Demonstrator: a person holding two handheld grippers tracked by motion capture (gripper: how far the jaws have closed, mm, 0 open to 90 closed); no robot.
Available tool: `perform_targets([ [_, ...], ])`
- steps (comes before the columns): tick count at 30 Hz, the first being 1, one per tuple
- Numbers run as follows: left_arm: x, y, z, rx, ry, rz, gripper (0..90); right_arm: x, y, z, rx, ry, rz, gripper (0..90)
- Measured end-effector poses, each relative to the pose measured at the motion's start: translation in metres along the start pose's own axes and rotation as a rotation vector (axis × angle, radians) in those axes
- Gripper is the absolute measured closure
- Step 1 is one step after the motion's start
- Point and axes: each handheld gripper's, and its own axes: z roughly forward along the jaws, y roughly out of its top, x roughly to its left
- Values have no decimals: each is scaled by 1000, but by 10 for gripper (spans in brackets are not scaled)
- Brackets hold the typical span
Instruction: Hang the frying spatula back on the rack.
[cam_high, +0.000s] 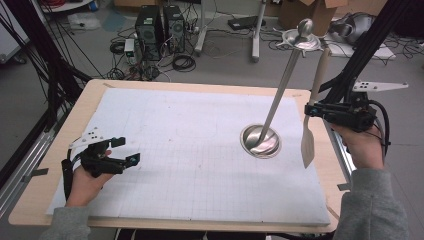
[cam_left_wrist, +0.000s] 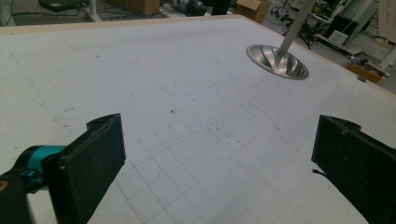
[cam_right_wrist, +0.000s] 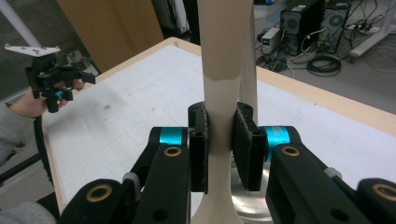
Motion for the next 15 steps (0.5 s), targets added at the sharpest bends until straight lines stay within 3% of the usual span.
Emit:
perform_targets([
  [15, 0, 0, -1, -2, 2, 1, 33, 2, 3, 15, 0, -31, -15, 779],
])
